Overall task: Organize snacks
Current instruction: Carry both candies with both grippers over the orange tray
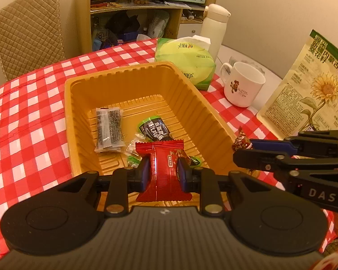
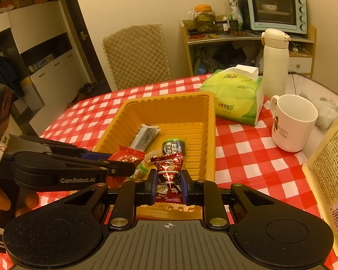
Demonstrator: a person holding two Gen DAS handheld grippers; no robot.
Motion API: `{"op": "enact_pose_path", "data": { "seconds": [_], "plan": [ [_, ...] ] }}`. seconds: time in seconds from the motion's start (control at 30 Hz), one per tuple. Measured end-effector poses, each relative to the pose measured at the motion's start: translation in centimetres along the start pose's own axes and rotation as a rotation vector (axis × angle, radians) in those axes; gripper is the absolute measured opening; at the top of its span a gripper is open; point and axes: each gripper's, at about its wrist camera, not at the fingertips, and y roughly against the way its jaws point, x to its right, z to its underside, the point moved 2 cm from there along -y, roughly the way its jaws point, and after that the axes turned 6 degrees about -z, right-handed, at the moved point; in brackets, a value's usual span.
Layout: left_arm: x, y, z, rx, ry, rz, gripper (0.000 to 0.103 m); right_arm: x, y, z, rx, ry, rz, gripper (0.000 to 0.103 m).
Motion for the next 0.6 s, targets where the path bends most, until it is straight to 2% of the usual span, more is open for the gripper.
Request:
{"op": "enact_pose_path", "data": {
  "seconds": [0.23, 0.6],
  "plan": [
    [0.1, -1.2, 0.0, -0.021, -0.001, 0.003, 0.024, 0.3, -0.1, 0.1, -0.003, -0.011, 0.010, 0.022],
    [-1.4, -0.5, -0.4, -0.002, 0.010, -0.010, 0.024, 0.7, -0.7, -0.4, -0.006, -0.022, 0.013, 0.022]
  ]
}}
